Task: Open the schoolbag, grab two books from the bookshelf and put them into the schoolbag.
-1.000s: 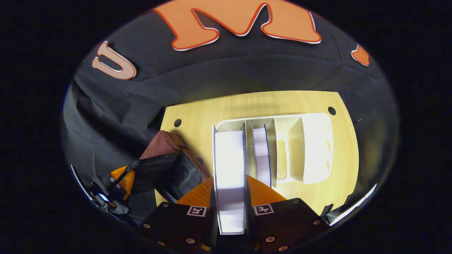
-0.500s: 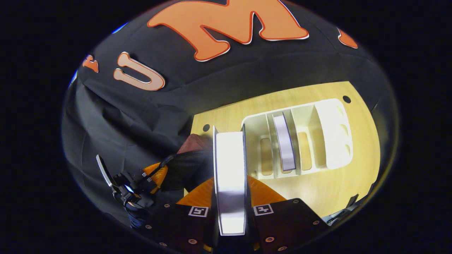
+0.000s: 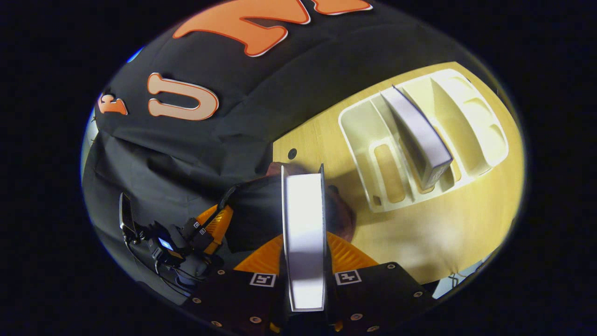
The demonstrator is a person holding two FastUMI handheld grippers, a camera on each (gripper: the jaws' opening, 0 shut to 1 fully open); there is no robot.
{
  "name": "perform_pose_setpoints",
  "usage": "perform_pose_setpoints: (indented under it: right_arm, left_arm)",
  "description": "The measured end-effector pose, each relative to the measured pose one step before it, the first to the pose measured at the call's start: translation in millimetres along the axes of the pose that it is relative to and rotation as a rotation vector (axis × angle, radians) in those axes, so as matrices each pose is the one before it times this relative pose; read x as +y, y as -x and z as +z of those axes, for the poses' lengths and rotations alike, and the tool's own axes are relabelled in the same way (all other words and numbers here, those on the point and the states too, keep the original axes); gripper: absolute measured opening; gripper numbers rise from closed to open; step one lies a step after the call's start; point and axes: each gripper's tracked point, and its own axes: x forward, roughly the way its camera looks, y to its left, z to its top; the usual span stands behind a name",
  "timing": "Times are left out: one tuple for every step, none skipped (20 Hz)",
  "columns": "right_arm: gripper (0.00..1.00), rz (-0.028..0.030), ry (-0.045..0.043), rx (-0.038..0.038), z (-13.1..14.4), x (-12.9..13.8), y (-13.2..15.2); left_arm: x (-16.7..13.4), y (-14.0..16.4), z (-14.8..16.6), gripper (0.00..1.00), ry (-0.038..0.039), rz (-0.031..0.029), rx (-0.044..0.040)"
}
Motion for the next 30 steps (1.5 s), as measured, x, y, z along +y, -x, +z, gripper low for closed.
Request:
perform_pose_setpoints:
  right_arm:
    - [0.31, 0.00981, -0.03019, 0.00317, -8.32, 2.85, -8.68]
    - [0.31, 0.00561, -0.02251, 0.00597, -6.71, 0.58, -10.13]
    - [0.31, 0.00293, -0.02742, 0.00000, -6.13, 1.04, -11.92]
    - [0.31, 0.00097, -0.02413, 0.00231, -5.62, -0.59, -10.38]
    - [0.31, 0.00102, -0.02717, -0.00689, -5.59, -1.52, -9.45]
    - [0.31, 0.00258, -0.02726, -0.00639, -3.95, -2.65, -11.94]
    - [0.31, 0.01067, -0.02264, -0.00336, -3.15, -1.39, -11.07]
    - [0.31, 0.00927, -0.01545, -0.00194, -2.56, 0.00, -11.71]
    - [0.31, 0.00945, -0.00325, 0.00597, -5.57, 0.88, -11.30]
    - [0.31, 0.00857, -0.00186, 0.01159, -5.64, 0.24, -8.61]
    - [0.31, 0.01073, -0.00825, -0.00233, -1.21, 1.40, -8.11]
    - [0.31, 0.00751, -0.01060, -0.00660, -0.90, -0.95, -7.58]
    - [0.31, 0.00679, 0.00057, -0.00657, -0.03, 0.14, -6.61]
    - [0.31, -0.00411, 0.00194, -0.01098, 1.97, -1.45, -5.42]
    - [0.31, 0.00558, 0.00221, -0.01075, -1.09, 1.96, -5.43]
    - [0.31, 0.00284, -0.00559, -0.01691, 2.03, 0.59, -4.62]
    - [0.31, 0.00639, -0.00860, -0.01545, 2.73, 2.67, -8.25]
    - [0.31, 0.00590, -0.00891, -0.00853, 0.93, 0.60, -7.95]
    - [0.31, 0.00733, -0.00444, 0.00645, -3.59, 0.25, -5.56]
    - [0.31, 0.00576, -0.00905, -0.00163, -0.37, -1.47, -4.77]
    - [0.31, 0.00018, -0.00255, 0.00466, -2.04, -2.16, -7.55]
    - [0.31, -0.00087, -0.00183, 0.00086, -1.29, -1.53, -6.62]
    - [0.31, -0.00482, -0.00155, 0.00160, -2.91, -0.83, -7.51]
    - [0.31, 0.00316, -0.00685, 0.00231, -3.58, -0.76, -6.97]
    - [0.31, 0.00845, -0.01349, 0.00203, -1.93, -1.03, -6.16]
    - [0.31, 0.01314, -0.02024, -0.00814, 0.23, 0.73, -5.47]
    - [0.31, 0.00287, -0.00928, 0.00874, -1.59, 0.23, -3.57]
    - [0.22, 0.00376, 0.00088, 0.00313, -0.06, -1.49, -4.08]
    - [0.45, -0.00572, -0.00472, 0.00737, -2.57, -0.32, 0.04]
    - [0.37, -0.01061, -0.00220, 0.00399, 2.37, -0.50, 1.05]
  left_arm:
    - [-1.38, -1.58, 0.22, 0.06, 0.00551, -0.00288, 0.00088]
    - [-2.61, -0.09, 0.86, 0.06, 0.00179, -0.00243, 0.00135]
    - [-2.48, 0.59, 0.46, 0.06, 0.00113, -0.00014, -0.00204]
    - [-2.71, -0.81, -0.38, 0.06, 0.00526, -0.00322, 0.00177]
    - [-2.73, 1.54, 0.26, 0.06, 0.00435, -0.00356, -0.00285]
    - [-3.78, 0.05, -0.04, 0.06, 0.00554, -0.00855, 0.00350]
    - [-3.53, 0.79, -1.84, 0.06, 0.00368, -0.01204, 0.00062]
    - [-3.66, 0.52, 0.49, 0.06, 0.00165, -0.00970, -0.00154]
    - [-1.15, 1.16, -0.98, 0.06, -0.00301, -0.00450, 0.00198]
    - [-1.70, 0.55, -0.22, 0.06, -0.00437, -0.00492, -0.00107]
    - [-0.96, -1.48, -0.95, 0.06, -0.00183, -0.00438, -0.00058]
    - [-1.12, 0.89, -0.68, 0.06, -0.00094, -0.00264, 0.00642]
    - [-2.09, 2.05, -0.56, 0.06, -0.00326, -0.00603, -0.00330]
    - [-0.72, 1.48, 0.01, 0.06, -0.00105, -0.00248, -0.00217]
    - [-1.55, 2.29, 1.19, 0.06, -0.00237, -0.00801, -0.00303]
    - [-0.93, 2.35, 1.59, 0.06, -0.00153, -0.00446, -0.00558]
    - [-0.38, 1.46, 0.93, 0.06, -0.00245, -0.00665, -0.00374]
    - [0.74, 2.36, 0.75, 0.06, 0.00532, -0.00185, -0.00274]
    - [-1.24, 2.02, 1.05, 0.06, -0.00010, -0.00356, -0.00321]
    - [-1.10, 1.53, 1.70, 0.06, -0.00177, -0.00331, -0.00538]
    - [-1.93, -0.04, -0.13, 0.06, -0.00138, -0.00867, -0.00406]
    - [-3.56, -0.26, 1.01, 0.06, -0.00097, -0.01083, -0.00606]
    - [-3.52, 0.88, -0.17, 0.06, -0.00286, -0.01055, -0.00097]
    - [-3.00, 0.64, 0.50, 0.06, -0.00501, -0.00881, -0.00378]
    - [-1.82, -0.68, -0.07, 0.06, -0.00373, -0.00489, -0.00246]
    - [-0.35, -0.86, 1.02, 0.06, -0.00211, -0.00185, -0.00263]
    - [2.36, -0.22, -1.49, 0.06, -0.00053, 0.00445, -0.00047]
    - [0.94, -1.16, -0.81, 0.06, 0.00335, 0.00240, 0.00334]
    - [2.49, -0.79, -0.79, 0.06, 0.00445, 0.00440, 0.00149]
    - [0.47, -1.55, -0.19, 0.06, 0.00082, 0.00179, -0.00020]
